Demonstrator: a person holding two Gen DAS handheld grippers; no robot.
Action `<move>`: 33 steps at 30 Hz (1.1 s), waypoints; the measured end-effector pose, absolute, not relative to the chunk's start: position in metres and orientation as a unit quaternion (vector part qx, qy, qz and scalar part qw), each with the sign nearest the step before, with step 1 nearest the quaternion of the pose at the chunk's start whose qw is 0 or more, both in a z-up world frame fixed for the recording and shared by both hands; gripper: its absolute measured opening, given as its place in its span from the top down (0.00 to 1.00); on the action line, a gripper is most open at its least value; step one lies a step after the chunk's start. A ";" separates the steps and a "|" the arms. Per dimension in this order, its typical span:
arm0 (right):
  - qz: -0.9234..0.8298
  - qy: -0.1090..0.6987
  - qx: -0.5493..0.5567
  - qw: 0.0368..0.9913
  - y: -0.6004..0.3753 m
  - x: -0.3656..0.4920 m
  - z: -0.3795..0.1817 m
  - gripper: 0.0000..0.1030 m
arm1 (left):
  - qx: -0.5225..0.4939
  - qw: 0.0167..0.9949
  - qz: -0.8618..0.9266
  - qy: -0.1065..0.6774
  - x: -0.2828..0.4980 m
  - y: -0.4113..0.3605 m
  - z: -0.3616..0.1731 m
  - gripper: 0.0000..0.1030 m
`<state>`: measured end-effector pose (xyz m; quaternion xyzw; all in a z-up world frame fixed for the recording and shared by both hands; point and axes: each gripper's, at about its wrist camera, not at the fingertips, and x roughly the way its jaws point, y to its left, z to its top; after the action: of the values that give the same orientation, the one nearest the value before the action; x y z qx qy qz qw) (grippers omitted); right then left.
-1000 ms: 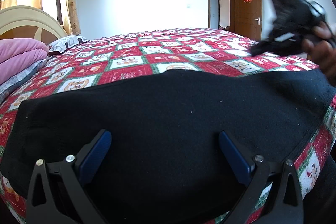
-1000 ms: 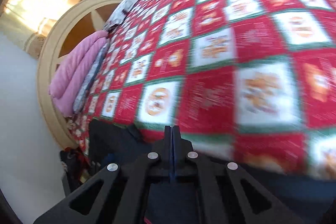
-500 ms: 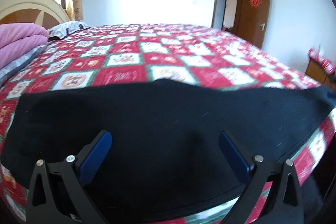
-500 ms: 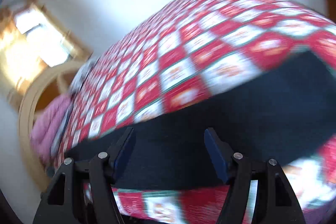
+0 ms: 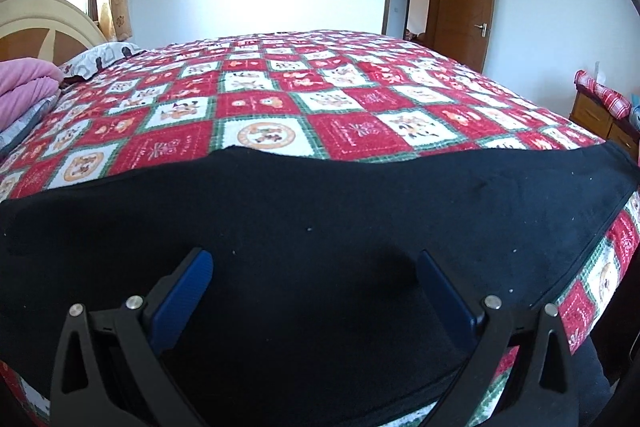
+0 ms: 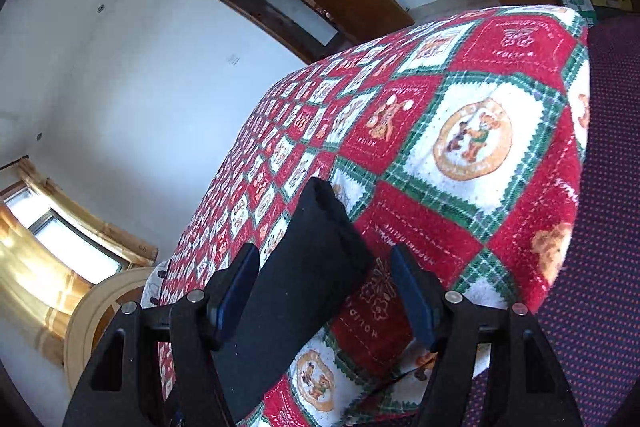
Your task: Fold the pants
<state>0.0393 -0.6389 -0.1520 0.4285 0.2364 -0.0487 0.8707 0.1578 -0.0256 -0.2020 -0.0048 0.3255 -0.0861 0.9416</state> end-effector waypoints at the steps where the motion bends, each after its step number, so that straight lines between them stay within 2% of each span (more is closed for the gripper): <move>1: -0.043 0.241 0.424 0.872 -0.636 0.043 -0.153 0.33 | -0.003 0.942 -0.085 0.324 0.158 -0.026 -0.203 0.00; 15: -0.063 0.234 0.349 0.905 -0.618 0.079 -0.157 0.35 | 0.019 0.951 -0.081 0.297 0.153 -0.030 -0.210 0.00; 17: -0.062 0.233 0.344 0.908 -0.616 0.079 -0.158 0.39 | 0.020 0.953 -0.080 0.293 0.152 -0.031 -0.211 0.00; 18: -0.063 0.237 0.335 0.910 -0.615 0.079 -0.159 0.46 | 0.020 0.953 -0.079 0.291 0.152 -0.031 -0.211 0.00; 19: -0.066 0.239 0.329 0.911 -0.614 0.078 -0.159 0.60 | 0.021 0.954 -0.079 0.289 0.151 -0.031 -0.212 0.00; 21: -0.061 0.252 0.333 0.907 -0.616 0.079 -0.164 0.78 | 0.019 0.954 -0.079 0.288 0.151 -0.031 -0.212 0.00; 23: -0.053 0.251 0.337 0.906 -0.618 0.080 -0.166 0.85 | 0.018 0.954 -0.081 0.288 0.151 -0.030 -0.211 0.00; 26: -0.021 0.234 0.349 0.907 -0.614 0.075 -0.158 0.86 | 0.015 0.954 -0.083 0.287 0.150 -0.029 -0.211 0.00; 33: 0.015 0.202 0.242 0.949 -0.545 0.072 -0.104 0.87 | -0.008 0.953 -0.090 0.288 0.148 -0.024 -0.209 0.00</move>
<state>0.0725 -0.5454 -0.1040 0.2418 0.2016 0.0149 0.9490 0.1478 -0.0240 -0.2085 -0.0077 0.2880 -0.0901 0.9533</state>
